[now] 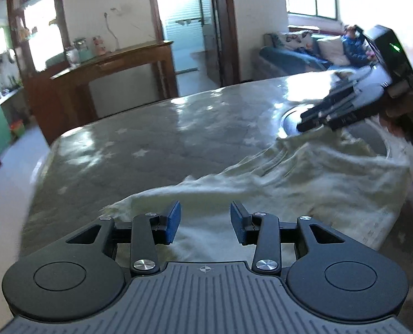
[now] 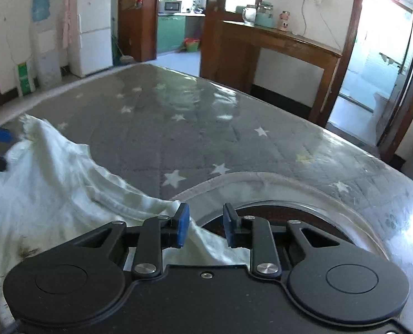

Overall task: Fold clothes
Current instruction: 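Lay the folded shirt on the mattress and open both grippers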

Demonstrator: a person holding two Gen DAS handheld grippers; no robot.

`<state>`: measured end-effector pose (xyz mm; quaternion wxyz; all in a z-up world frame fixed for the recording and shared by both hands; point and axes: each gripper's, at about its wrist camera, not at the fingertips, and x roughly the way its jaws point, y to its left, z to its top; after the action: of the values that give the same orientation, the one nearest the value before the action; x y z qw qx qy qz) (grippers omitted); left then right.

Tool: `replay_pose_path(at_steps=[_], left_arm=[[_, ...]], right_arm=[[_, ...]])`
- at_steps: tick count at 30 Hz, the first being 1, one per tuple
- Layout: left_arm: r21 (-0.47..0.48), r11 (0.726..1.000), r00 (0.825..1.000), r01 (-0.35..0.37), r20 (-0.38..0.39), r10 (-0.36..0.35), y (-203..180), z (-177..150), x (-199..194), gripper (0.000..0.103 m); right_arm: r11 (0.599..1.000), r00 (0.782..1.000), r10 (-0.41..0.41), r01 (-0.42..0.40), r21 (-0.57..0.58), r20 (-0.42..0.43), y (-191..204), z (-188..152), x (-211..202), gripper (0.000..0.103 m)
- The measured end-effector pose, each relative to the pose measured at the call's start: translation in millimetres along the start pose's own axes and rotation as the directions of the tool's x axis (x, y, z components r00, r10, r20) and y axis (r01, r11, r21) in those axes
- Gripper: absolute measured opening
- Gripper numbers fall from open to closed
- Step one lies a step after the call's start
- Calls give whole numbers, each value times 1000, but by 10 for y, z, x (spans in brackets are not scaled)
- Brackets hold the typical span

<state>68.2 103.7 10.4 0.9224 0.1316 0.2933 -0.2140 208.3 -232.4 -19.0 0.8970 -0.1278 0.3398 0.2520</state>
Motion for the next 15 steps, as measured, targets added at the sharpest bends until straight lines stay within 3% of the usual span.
replay_pose_path(at_steps=[4, 7, 15], left_arm=[[-38, 999, 998, -37, -47, 35, 83, -16, 264, 41], [-94, 994, 993, -61, -102, 52, 212, -88, 453, 41], [-124, 991, 995, -58, -82, 48, 237, -99, 366, 42]], right_arm=[[997, 998, 58, -58, 40, 8, 15, -160, -158, 28], [998, 999, 33, -32, 48, -16, -41, -301, -166, 28], [989, 998, -46, 41, 141, 33, -294, -350, -325, 28]])
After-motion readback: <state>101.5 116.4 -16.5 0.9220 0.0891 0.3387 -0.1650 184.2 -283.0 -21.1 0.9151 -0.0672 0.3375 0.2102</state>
